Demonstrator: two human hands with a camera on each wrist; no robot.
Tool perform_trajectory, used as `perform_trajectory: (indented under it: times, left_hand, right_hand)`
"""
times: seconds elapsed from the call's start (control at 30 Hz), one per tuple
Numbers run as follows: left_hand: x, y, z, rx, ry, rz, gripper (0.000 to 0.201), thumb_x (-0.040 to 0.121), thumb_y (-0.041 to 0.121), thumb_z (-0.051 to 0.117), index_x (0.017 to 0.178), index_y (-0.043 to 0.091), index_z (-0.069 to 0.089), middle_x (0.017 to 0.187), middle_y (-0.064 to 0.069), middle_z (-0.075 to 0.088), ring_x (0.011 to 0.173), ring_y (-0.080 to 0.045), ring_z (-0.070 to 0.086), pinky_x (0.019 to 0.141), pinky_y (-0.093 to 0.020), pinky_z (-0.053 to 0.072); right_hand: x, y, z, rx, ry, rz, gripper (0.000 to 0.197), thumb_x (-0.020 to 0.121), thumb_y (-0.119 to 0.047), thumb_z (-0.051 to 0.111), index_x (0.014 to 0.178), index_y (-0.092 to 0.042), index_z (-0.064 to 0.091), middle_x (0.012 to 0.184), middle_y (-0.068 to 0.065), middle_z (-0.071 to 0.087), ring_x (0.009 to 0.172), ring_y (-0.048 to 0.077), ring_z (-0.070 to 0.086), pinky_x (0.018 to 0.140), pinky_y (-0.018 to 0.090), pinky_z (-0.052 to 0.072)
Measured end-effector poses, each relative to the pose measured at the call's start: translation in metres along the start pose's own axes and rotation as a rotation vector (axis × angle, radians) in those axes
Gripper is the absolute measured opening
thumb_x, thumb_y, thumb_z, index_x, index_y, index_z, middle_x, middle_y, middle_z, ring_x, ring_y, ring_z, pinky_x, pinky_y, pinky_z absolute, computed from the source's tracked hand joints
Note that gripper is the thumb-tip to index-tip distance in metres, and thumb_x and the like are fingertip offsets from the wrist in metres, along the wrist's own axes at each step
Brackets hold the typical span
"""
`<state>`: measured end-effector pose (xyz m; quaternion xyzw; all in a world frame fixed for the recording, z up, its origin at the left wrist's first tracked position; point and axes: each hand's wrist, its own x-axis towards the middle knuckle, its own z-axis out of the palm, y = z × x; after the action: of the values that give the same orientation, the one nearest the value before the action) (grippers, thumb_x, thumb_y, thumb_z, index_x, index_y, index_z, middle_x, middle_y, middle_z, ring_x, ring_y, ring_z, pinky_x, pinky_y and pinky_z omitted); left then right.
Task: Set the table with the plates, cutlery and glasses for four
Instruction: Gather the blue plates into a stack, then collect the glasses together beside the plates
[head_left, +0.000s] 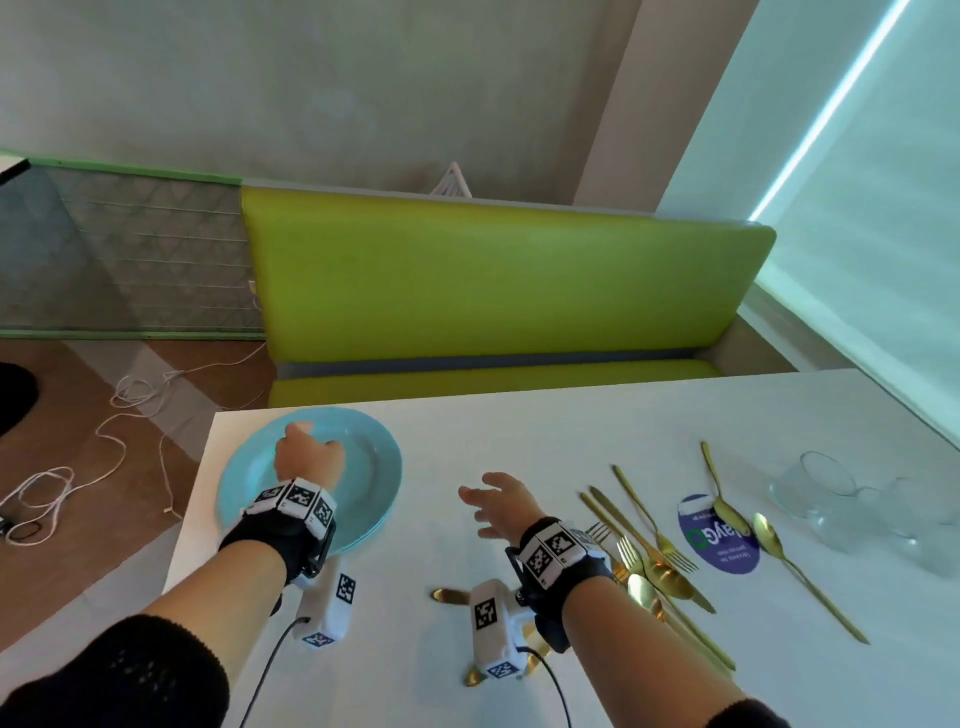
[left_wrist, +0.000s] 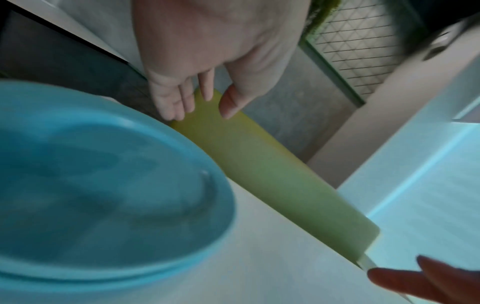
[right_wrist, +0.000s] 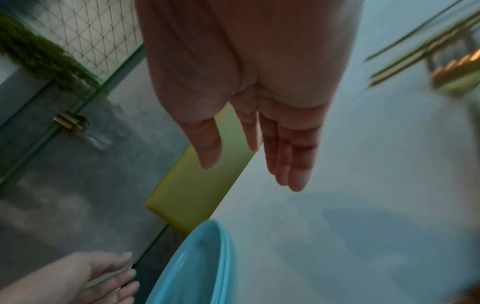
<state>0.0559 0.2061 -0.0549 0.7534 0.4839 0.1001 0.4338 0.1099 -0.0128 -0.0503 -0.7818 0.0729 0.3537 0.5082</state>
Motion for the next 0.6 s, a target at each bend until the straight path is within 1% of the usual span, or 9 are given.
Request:
perform_trajectory:
  times: [0.1,0.17,0.23,0.3,0.37,0.43,0.47,0.53,0.6]
  left_hand:
    - [-0.028,0.034,0.032,0.039,-0.125,0.156,0.037,0.089,0.006,0.049,0.126,0.0,0.054,0.13,-0.025,0.054,0.123,-0.041,0.046,0.101,-0.04,0.036]
    - [-0.051,0.057,0.054,0.039,-0.187,0.213,0.034,0.089,0.009,0.048,0.121,0.001,0.058,0.127,-0.024,0.057,0.12,-0.041,0.049,0.099,-0.038,0.038]
    - [-0.078,0.077,0.076,0.011,-0.251,0.26,0.035,0.09,0.011,0.047,0.123,0.004,0.057,0.132,-0.018,0.057,0.125,-0.036,0.049,0.103,-0.034,0.036]
    - [-0.106,0.095,0.096,-0.016,-0.301,0.315,0.036,0.091,0.011,0.046,0.126,0.006,0.056,0.134,-0.013,0.057,0.127,-0.031,0.049,0.105,-0.03,0.034]
    - [-0.13,0.111,0.115,-0.034,-0.342,0.352,0.034,0.092,0.011,0.047,0.124,0.006,0.056,0.132,-0.011,0.058,0.127,-0.028,0.05,0.105,-0.028,0.034]
    - [-0.149,0.123,0.135,-0.054,-0.374,0.369,0.032,0.092,0.011,0.048,0.123,0.006,0.057,0.131,-0.009,0.06,0.125,-0.026,0.052,0.105,-0.027,0.035]
    - [-0.157,0.128,0.146,-0.062,-0.388,0.368,0.032,0.092,0.011,0.048,0.122,0.007,0.057,0.13,-0.009,0.06,0.124,-0.025,0.052,0.104,-0.027,0.036]
    - [-0.171,0.141,0.169,-0.069,-0.414,0.364,0.032,0.091,0.011,0.048,0.121,0.009,0.057,0.129,-0.007,0.06,0.122,-0.024,0.054,0.105,-0.029,0.038]
    - [-0.185,0.152,0.193,-0.071,-0.44,0.35,0.032,0.09,0.01,0.048,0.121,0.01,0.057,0.128,-0.006,0.06,0.12,-0.023,0.054,0.105,-0.032,0.042]
  right_hand:
    - [-0.016,0.014,-0.059,-0.027,0.093,0.001,0.051,0.09,-0.02,0.061,0.136,-0.006,0.041,0.101,0.012,0.055,0.084,0.02,0.055,0.065,0.029,0.05]
    - [-0.026,0.027,-0.102,-0.097,0.171,0.001,0.048,0.091,-0.022,0.059,0.134,-0.006,0.045,0.095,0.007,0.055,0.075,0.018,0.054,0.067,0.031,0.05]
    - [-0.035,0.041,-0.148,-0.167,0.264,-0.002,0.043,0.091,-0.023,0.057,0.129,-0.004,0.051,0.092,0.004,0.055,0.074,0.017,0.054,0.069,0.031,0.051]
    - [-0.041,0.058,-0.195,-0.157,0.341,0.04,0.035,0.092,-0.021,0.056,0.123,-0.004,0.055,0.097,0.008,0.054,0.079,0.021,0.055,0.065,0.03,0.05]
    - [-0.042,0.076,-0.241,-0.15,0.43,0.076,0.017,0.091,-0.019,0.056,0.107,-0.013,0.055,0.099,0.01,0.053,0.085,0.025,0.054,0.067,0.033,0.051]
    - [-0.039,0.092,-0.281,-0.14,0.531,0.096,0.009,0.089,-0.018,0.057,0.096,-0.012,0.054,0.1,0.012,0.058,0.084,0.026,0.057,0.068,0.035,0.054]
    - [-0.036,0.098,-0.3,-0.134,0.572,0.109,0.013,0.089,-0.02,0.057,0.096,-0.01,0.056,0.102,0.015,0.06,0.083,0.027,0.058,0.066,0.034,0.054]
    - [-0.03,0.108,-0.33,-0.109,0.641,0.138,0.036,0.088,-0.026,0.059,0.118,-0.008,0.054,0.115,0.018,0.059,0.085,0.028,0.059,0.065,0.032,0.053]
    - [-0.021,0.117,-0.354,-0.101,0.705,0.163,0.058,0.086,-0.027,0.062,0.137,-0.007,0.041,0.128,0.018,0.054,0.099,0.032,0.06,0.081,0.034,0.053]
